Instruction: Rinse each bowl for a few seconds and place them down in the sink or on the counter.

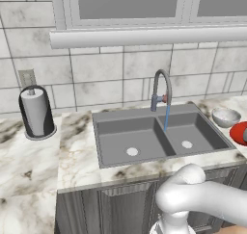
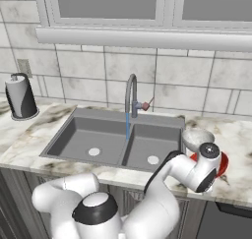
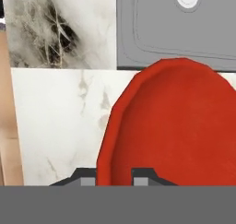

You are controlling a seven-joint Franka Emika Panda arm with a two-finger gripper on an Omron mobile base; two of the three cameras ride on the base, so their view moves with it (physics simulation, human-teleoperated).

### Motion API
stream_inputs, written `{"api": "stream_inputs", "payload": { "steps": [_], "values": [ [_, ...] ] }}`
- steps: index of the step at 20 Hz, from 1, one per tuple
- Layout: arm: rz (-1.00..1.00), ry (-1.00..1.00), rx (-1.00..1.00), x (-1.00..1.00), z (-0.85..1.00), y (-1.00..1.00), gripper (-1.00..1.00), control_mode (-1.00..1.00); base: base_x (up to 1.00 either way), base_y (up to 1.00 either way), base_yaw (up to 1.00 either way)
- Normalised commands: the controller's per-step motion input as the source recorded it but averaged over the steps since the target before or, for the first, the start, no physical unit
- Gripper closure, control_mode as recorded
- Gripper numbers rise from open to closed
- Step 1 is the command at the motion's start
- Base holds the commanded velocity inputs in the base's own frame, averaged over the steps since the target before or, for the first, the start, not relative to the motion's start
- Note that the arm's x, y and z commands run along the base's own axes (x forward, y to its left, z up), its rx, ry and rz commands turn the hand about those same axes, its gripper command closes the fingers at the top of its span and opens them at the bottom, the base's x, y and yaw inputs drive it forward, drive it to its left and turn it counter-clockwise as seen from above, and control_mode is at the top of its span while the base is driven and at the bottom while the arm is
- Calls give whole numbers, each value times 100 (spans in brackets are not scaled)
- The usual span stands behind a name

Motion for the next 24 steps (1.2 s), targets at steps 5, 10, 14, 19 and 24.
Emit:
{"api": "stream_inputs", "payload": {
  "steps": [5, 10, 14, 19, 24],
  "values": [
    [0, 1, 0, 14, -20, -6, -100, -100, 0, 0, 0],
    [0, -1, 0, -3, 0, -14, -100, -100, 0, 0, 0],
    [0, -4, 0, -16, 7, -22, -100, -100, 0, 0, 0],
    [0, -4, 0, -12, 36, -9, -100, -100, 0, 0, 0],
    [0, -2, 0, -4, 56, 4, -100, -100, 0, 0, 0]
  ]
}}
